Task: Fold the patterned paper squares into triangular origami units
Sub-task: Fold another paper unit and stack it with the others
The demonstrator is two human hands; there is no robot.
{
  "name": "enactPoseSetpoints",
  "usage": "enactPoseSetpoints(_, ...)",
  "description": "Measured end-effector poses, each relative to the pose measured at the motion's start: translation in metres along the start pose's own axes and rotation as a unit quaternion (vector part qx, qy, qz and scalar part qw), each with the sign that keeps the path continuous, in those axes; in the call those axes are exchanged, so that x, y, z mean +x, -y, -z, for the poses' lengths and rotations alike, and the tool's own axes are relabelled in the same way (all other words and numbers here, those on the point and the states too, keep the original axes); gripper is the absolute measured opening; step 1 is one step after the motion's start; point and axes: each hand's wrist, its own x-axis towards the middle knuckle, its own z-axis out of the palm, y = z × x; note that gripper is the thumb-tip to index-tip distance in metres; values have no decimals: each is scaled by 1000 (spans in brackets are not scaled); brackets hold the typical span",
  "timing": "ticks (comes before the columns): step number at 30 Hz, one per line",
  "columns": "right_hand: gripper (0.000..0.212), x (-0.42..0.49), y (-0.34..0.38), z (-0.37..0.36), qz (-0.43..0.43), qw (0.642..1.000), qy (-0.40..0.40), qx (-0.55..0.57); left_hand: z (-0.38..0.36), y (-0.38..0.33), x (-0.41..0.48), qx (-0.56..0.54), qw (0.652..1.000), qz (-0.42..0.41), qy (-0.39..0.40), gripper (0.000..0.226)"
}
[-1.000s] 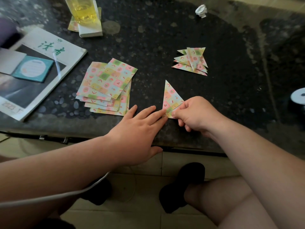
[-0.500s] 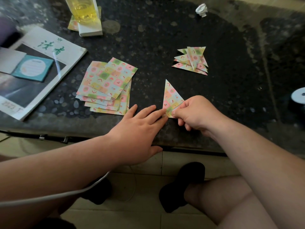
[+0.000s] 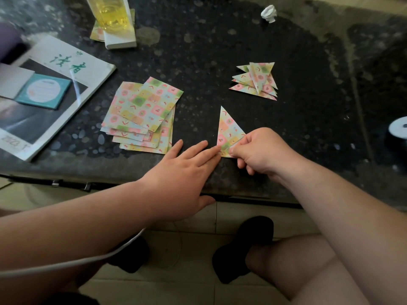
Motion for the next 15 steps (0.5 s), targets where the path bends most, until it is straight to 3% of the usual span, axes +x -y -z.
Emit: enactPoseSetpoints(15, 24, 1, 0, -2, -4, 1000, -8, -12, -1, -2, 2, 1, 1000, 1, -11, 93)
